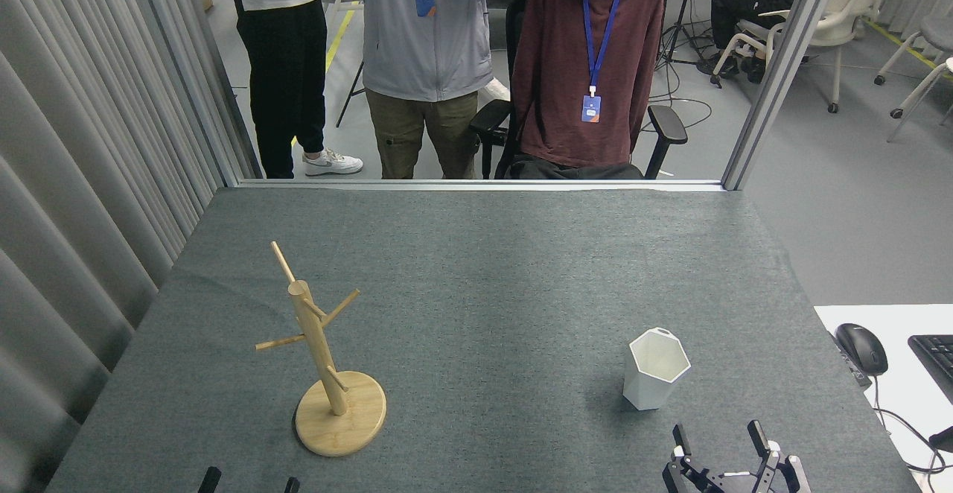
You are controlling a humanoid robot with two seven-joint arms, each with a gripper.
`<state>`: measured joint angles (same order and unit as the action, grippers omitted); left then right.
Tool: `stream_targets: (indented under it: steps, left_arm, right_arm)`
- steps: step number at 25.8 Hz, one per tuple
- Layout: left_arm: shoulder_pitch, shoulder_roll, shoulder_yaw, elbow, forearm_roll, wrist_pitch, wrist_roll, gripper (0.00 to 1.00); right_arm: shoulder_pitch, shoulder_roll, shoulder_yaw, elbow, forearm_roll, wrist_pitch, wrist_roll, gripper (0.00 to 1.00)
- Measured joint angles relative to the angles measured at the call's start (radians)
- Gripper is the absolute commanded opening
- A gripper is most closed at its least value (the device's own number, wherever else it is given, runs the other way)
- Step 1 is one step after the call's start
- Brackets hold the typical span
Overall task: Hang cup on storage rack
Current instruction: 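Reach the right gripper forward to the white hexagonal cup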
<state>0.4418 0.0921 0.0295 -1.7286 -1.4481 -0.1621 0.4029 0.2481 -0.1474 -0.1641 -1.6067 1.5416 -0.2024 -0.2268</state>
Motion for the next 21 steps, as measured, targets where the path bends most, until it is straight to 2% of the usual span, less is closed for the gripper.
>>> stream_targets:
  steps: [8, 16, 21]
  left_arm:
    - [0.0, -0.001, 0.001, 0.001, 0.0, -0.006, -0.002, 1.0]
    - [-0.001, -0.002, 0.002, 0.001, 0.0, -0.01, 0.001, 1.0]
    - [-0.001, -0.002, 0.001, 0.001, 0.001, -0.011, 0.003, 1.0]
  right_arm:
    - [-0.039, 0.0, 0.002, 0.021, 0.002, 0.0, -0.004, 0.98]
    - [-0.176, -0.011, 0.007, 0.182, 0.008, -0.007, 0.009, 0.98]
    - [-0.228, -0.014, 0.013, 0.254, 0.013, -0.01, 0.01, 0.98]
